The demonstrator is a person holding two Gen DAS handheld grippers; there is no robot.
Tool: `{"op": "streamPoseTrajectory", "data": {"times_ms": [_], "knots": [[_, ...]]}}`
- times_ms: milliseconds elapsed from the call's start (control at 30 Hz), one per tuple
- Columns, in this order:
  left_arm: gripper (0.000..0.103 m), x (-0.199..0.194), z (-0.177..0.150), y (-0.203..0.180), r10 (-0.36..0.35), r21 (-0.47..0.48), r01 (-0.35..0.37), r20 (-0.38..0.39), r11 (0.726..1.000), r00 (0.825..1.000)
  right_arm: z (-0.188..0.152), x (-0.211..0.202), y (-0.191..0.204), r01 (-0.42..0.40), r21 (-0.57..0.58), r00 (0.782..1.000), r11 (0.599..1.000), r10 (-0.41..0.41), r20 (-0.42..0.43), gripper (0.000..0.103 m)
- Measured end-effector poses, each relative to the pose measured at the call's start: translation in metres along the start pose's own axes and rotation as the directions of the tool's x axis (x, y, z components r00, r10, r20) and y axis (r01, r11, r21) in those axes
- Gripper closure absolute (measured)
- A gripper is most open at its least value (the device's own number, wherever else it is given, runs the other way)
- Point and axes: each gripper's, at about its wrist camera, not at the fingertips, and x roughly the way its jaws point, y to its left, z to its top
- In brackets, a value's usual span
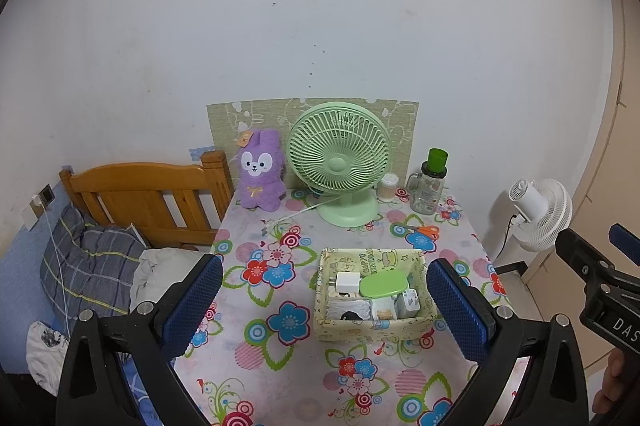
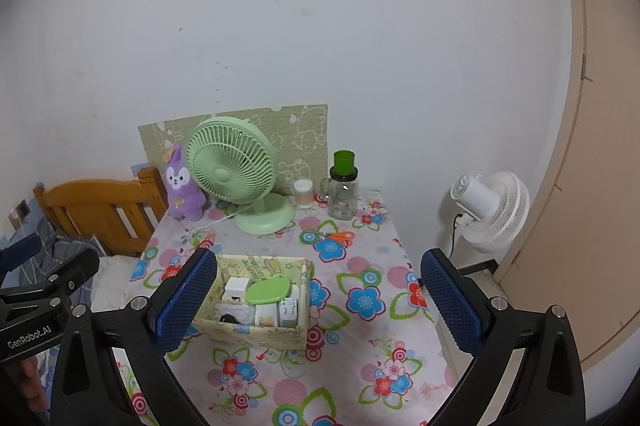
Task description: Organize rigid objects
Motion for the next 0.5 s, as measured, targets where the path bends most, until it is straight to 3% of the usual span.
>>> {"op": "streamPoseTrajectory", "data": {"times_ms": [500], "knots": [[0.0, 0.0022, -0.0003, -0.003, 0.0, 0.006, 0.0, -0.006, 1.0, 1.0, -0.0007, 0.0012, -0.0023, 0.003, 0.002, 1.0, 1.0, -0.003, -0.007, 0.0]]}}
